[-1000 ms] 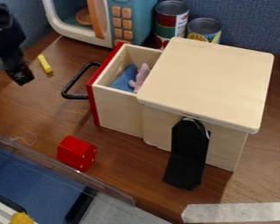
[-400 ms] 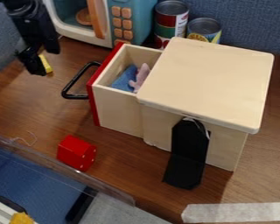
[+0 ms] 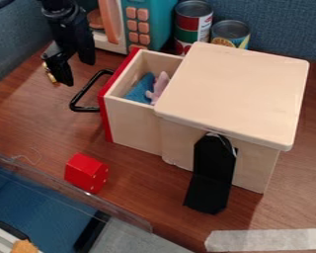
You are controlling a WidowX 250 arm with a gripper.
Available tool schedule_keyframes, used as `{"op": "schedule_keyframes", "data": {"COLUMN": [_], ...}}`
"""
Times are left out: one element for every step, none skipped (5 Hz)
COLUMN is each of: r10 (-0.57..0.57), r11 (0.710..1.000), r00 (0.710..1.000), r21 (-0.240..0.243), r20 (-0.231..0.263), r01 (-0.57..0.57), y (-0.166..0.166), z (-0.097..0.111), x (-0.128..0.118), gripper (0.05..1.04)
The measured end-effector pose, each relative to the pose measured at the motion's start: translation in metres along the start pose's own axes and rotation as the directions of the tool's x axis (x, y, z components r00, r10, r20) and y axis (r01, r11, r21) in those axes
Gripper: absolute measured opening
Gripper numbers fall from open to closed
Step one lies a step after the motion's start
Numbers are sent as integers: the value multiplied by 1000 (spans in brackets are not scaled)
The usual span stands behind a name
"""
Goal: Close the drawer
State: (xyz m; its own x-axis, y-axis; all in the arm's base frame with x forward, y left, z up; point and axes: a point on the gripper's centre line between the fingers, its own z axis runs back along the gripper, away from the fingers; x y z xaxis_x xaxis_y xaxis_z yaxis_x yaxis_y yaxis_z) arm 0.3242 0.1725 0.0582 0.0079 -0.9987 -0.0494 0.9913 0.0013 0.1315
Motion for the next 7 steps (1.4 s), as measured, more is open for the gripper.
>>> {"op": "schedule_keyframes", "data": {"r10": [-7,-5,9,25,38,60,57], "r11": [1000,1000,999,998,997,995,995], "r00": [999,998,997,1000,999,995,991], "r21": [-19,-26,-35,-52,-72,-88,-93], "r20": [-37,-70,-75,-10,29,82,119], "r01": [6,3,-11,-26,-36,-53,-46], "y": [-6,-11,-16,-23,-25,-25,-20], "z": [-10,-18,-22,-28,-30,-28,-26], "x": [7,9,10,22,35,48,62], "gripper": [999,999,1000,1001,1001,1001,1001]}}
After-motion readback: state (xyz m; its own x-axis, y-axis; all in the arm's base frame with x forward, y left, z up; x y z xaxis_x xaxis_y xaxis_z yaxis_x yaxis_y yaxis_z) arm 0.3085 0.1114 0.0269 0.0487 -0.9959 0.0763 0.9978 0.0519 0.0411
